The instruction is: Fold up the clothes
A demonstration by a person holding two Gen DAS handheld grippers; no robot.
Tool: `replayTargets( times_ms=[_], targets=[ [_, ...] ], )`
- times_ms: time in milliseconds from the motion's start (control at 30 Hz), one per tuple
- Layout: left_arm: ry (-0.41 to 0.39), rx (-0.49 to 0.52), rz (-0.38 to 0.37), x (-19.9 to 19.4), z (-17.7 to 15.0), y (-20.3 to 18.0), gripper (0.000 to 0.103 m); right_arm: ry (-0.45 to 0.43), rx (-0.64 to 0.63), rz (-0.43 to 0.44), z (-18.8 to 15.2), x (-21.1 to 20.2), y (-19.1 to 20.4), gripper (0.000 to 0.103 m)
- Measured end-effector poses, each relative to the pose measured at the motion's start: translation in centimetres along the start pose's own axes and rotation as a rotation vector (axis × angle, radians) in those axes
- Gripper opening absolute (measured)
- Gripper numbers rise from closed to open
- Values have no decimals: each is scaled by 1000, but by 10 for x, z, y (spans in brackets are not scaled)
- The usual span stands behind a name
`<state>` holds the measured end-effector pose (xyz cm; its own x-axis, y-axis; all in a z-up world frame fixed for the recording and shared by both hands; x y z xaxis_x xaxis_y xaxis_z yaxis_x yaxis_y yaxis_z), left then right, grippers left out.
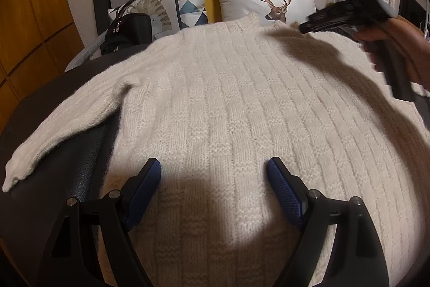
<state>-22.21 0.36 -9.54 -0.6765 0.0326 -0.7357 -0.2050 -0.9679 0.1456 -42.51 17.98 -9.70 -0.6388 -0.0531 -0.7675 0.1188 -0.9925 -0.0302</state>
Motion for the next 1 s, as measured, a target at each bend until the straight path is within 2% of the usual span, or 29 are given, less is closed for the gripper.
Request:
replayTargets(
  times_ms=[100, 200, 300, 433, 567, 633, 700, 800, 833, 933, 1000],
  targets=[
    [-2, -3, -3, 0, 0, 0, 84, 25, 62, -63, 1, 23, -12, 26],
    [-4, -5, -3, 1, 0, 0, 84, 2, 146, -66, 4, 29, -26, 26],
    [-6, -8, -8, 1, -1, 1, 84, -5, 146, -80, 7, 29, -26, 29],
    [-4, -13, -18, 1, -2, 3, 84, 30, 166, -12, 0, 2, -19, 29],
    [0, -14, -24, 1, -2, 4, 84, 92, 179, 121, -41, -57, 9, 29],
    [4, -15, -30, 0, -2, 4, 84, 132, 128, 156, -68, -85, 28, 29],
    [13, -14, -43, -2, -1, 4, 84, 167, 56, 148, -101, -109, 43, 29],
    [-7, -7, -62, -18, 1, 7, 84, 174, -40, 84, -142, -139, 53, 29],
    [-22, 6, -53, -25, 2, 8, 84, 173, -63, 62, -154, -147, 54, 29],
    [-75, 92, 38, -41, -1, 13, 84, 174, -84, 21, -184, -165, 55, 29],
    [-60, 136, 48, -39, -9, 12, 84, 182, -79, 29, -203, -170, 60, 29]
  ],
)
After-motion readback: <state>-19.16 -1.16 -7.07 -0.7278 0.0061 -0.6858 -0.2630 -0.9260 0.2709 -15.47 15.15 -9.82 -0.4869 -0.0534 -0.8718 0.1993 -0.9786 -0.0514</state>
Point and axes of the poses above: each gripper's, at about its wrist camera, not at the fingertips, and x roughly the way its jaws point, y to its left, z to its top, the point moved 9 cm from there along x, roughly the way its jaws point, and after that the axes turned 4 degrees about x, right-handed, at the moved point
